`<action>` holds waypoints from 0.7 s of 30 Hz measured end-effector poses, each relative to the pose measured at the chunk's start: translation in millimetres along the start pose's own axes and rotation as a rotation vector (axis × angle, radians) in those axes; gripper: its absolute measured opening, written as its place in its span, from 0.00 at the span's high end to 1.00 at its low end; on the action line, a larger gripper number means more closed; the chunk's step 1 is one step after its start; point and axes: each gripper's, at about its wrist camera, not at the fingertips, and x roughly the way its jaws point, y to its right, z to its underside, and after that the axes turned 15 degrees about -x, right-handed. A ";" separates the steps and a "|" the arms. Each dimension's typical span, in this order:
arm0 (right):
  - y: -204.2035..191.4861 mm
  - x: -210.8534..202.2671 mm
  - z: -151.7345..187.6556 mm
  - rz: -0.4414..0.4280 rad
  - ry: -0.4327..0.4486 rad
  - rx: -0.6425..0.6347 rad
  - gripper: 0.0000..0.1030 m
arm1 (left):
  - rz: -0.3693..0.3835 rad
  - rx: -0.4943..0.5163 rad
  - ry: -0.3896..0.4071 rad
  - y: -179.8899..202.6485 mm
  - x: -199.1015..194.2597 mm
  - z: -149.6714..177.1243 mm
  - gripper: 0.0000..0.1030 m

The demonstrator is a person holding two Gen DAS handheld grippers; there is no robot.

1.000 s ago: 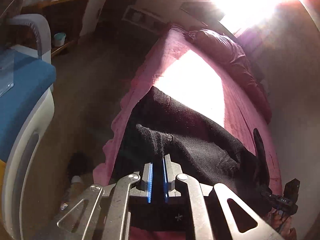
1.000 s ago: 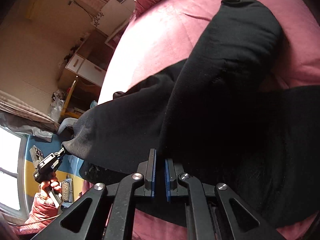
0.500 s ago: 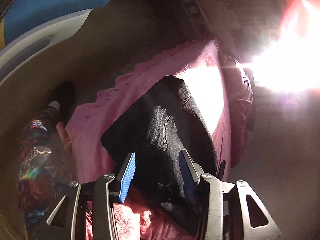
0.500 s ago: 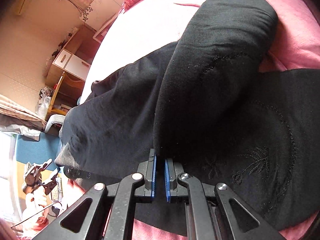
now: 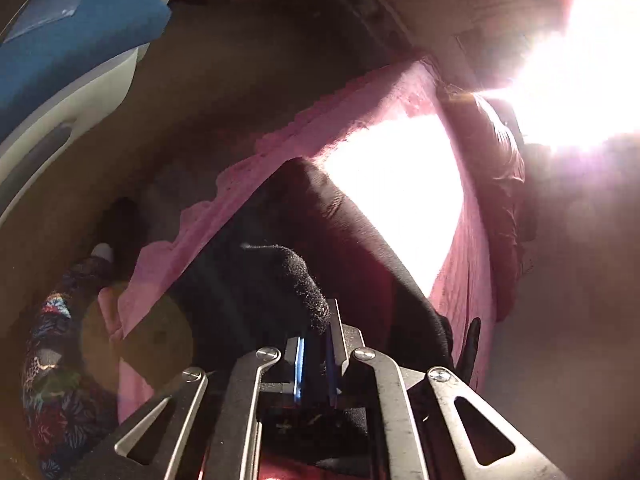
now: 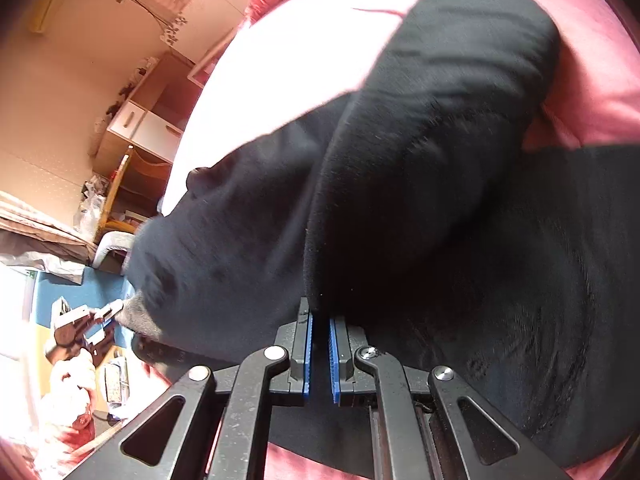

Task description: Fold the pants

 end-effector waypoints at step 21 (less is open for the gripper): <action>-6.8 -19.8 81.8 0.020 -0.108 -0.060 0.94 | -0.124 0.103 -0.070 -72.6 -7.1 31.8 0.93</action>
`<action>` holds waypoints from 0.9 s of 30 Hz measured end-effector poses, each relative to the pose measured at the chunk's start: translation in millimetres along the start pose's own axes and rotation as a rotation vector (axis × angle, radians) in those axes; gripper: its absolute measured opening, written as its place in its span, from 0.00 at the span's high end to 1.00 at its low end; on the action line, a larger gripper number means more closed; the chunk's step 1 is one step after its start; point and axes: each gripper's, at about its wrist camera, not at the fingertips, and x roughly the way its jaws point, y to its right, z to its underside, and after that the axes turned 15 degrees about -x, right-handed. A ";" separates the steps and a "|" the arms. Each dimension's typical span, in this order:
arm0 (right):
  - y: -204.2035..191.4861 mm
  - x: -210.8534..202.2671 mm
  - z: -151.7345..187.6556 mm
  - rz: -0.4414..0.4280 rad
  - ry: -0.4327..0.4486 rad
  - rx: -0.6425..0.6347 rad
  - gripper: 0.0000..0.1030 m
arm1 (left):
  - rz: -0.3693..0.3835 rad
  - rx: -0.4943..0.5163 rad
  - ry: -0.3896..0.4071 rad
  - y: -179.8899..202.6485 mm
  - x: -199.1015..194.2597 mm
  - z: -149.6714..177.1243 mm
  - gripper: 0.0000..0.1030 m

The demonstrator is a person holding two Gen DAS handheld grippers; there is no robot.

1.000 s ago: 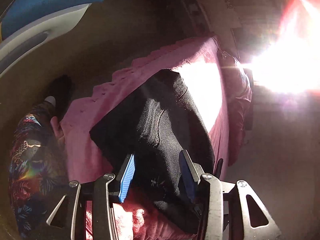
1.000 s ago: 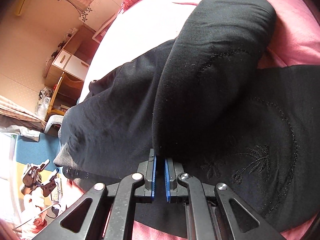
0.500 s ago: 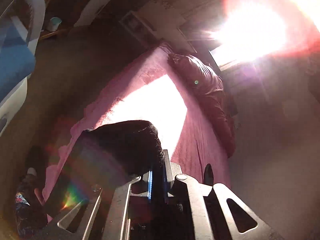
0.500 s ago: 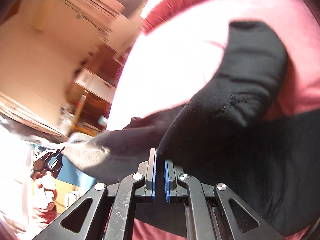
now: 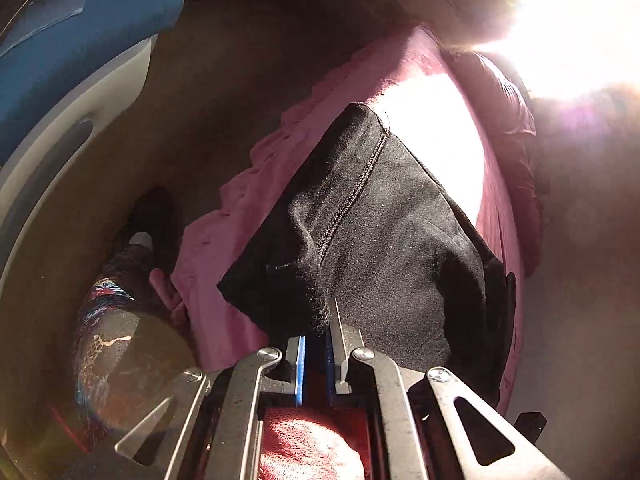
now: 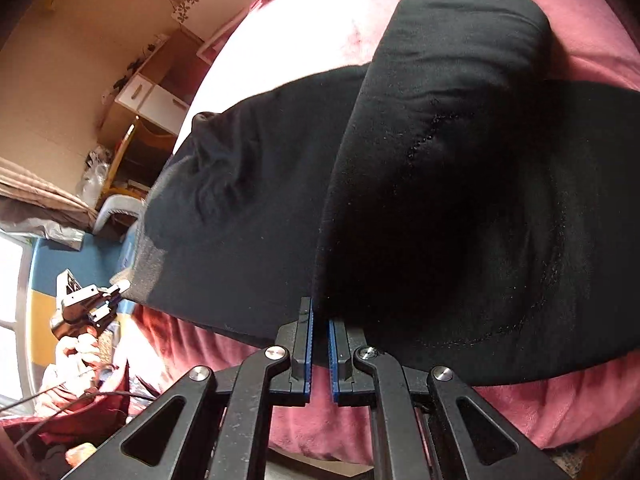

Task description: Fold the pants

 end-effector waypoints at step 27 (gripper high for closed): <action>-26.5 17.4 -13.0 0.103 -0.024 -0.076 0.94 | -0.094 0.089 0.074 21.0 18.7 -6.5 0.89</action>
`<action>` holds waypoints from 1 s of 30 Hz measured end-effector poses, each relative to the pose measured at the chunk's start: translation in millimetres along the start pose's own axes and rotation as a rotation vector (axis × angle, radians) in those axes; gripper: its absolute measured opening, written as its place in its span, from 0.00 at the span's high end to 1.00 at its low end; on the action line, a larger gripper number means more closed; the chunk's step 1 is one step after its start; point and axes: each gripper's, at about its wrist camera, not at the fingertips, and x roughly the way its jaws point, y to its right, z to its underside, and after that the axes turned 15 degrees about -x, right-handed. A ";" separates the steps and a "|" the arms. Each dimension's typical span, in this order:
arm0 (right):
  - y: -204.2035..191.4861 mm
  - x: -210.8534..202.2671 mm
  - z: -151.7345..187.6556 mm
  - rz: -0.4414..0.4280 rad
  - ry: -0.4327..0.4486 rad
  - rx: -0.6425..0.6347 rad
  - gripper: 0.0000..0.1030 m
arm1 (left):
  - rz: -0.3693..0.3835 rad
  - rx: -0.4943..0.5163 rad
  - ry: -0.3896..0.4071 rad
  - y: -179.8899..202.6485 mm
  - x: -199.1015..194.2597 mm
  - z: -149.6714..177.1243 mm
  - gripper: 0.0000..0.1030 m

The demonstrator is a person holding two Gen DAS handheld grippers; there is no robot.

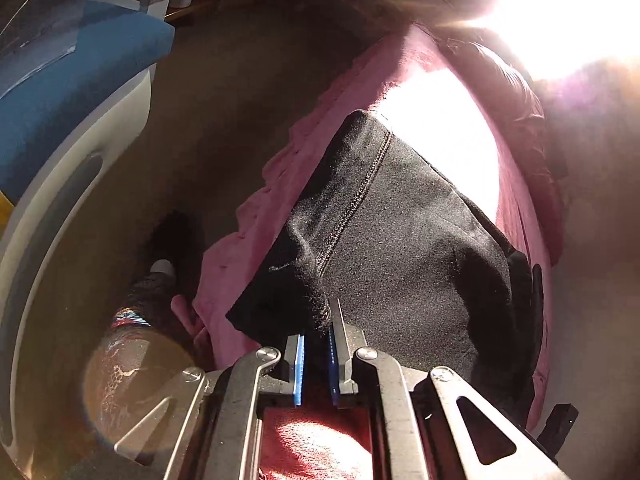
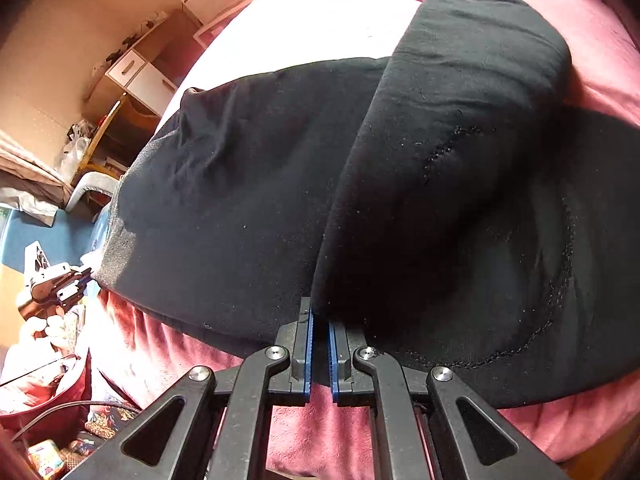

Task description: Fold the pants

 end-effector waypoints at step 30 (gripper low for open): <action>119.6 -38.1 -190.9 0.326 0.071 0.150 0.35 | 0.101 0.823 -0.197 197.6 50.0 157.2 0.66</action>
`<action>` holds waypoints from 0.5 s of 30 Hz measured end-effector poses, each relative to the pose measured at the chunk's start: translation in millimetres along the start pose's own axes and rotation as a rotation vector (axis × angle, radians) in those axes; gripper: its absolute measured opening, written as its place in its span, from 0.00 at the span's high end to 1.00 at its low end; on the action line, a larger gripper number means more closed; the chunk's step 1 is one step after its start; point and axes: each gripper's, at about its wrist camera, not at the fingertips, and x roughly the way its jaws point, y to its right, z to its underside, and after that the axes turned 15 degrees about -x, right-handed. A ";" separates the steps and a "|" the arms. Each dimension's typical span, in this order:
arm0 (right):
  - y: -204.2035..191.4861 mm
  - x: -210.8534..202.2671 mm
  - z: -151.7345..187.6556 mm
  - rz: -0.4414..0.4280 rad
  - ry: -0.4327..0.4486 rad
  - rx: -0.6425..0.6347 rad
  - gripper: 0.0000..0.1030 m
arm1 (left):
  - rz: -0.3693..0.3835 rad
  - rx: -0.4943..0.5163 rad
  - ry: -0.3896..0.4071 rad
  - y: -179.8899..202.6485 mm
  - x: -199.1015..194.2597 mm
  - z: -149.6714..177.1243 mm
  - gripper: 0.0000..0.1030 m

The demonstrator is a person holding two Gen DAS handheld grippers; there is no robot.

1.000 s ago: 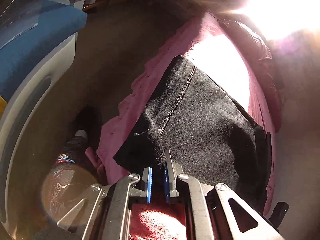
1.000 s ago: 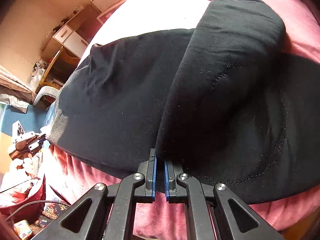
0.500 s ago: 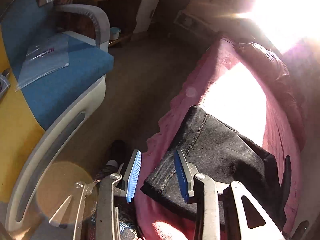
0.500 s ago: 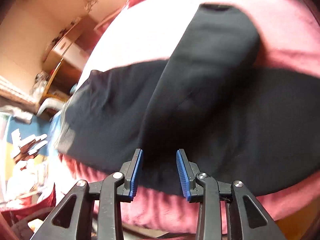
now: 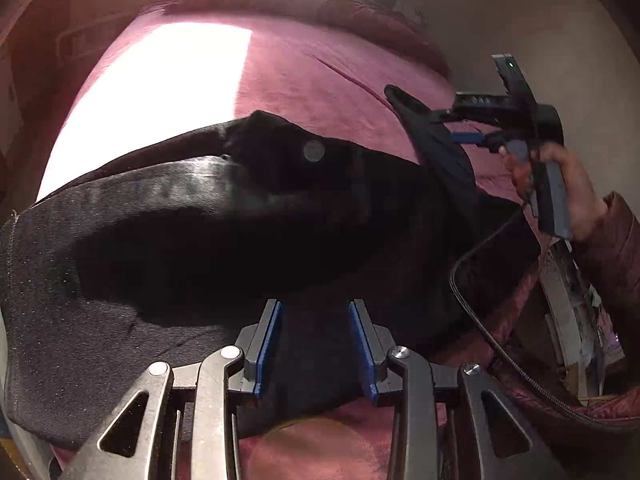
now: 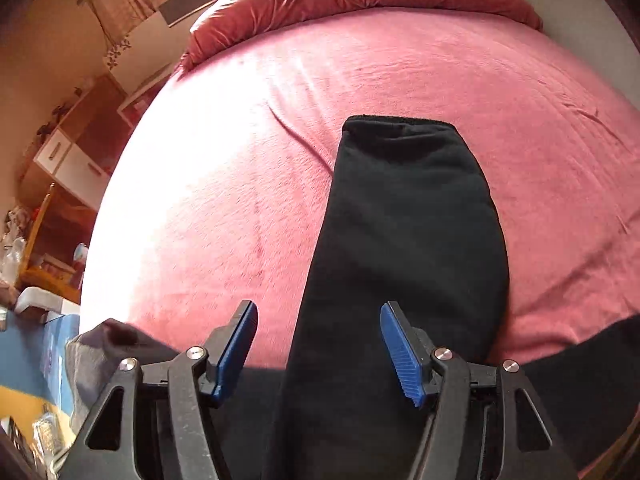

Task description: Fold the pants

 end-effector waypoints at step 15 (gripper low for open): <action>27.0 25.0 -21.6 0.161 -0.039 -0.030 0.94 | 0.001 -0.063 -0.099 -9.8 29.7 1.6 0.66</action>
